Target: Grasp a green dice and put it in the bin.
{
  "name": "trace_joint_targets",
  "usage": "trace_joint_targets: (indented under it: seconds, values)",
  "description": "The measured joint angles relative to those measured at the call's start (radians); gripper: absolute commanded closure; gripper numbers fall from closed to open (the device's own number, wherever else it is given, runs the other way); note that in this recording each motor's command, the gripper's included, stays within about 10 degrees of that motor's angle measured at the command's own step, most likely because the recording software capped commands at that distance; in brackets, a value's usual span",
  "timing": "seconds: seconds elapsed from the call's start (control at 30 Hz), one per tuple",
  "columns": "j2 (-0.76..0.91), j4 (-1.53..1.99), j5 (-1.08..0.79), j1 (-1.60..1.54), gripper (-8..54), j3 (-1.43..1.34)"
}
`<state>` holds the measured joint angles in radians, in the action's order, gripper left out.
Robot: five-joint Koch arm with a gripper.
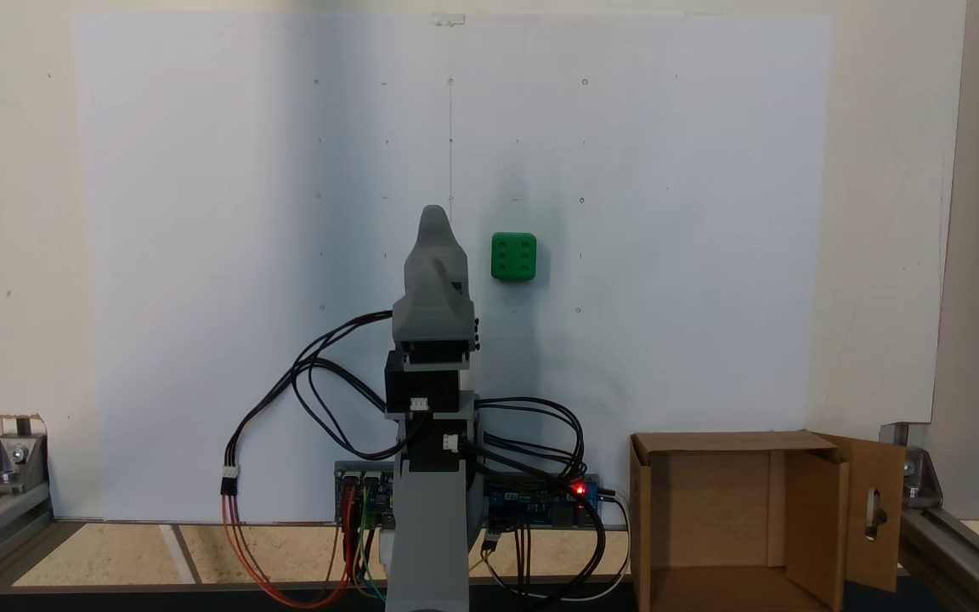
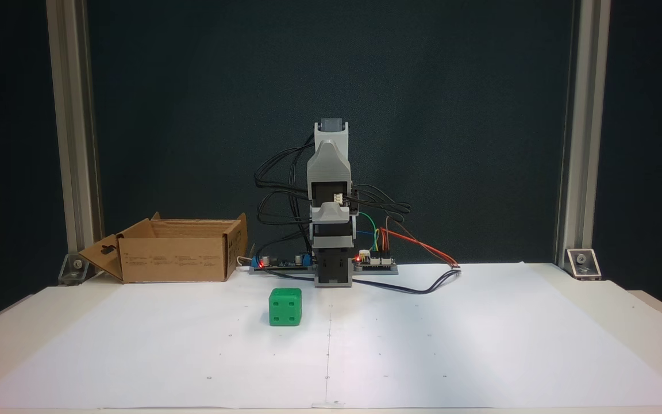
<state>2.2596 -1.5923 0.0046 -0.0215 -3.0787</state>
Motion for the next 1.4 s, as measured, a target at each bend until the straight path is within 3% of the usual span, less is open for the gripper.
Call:
trace_joint_targets:
  seconds: [0.17, 1.4]
  values:
    - [0.000, 0.169, 0.000, 0.098, 1.1, 0.000]
    - [0.000, 0.169, 0.000, 0.098, -0.6, 0.000]
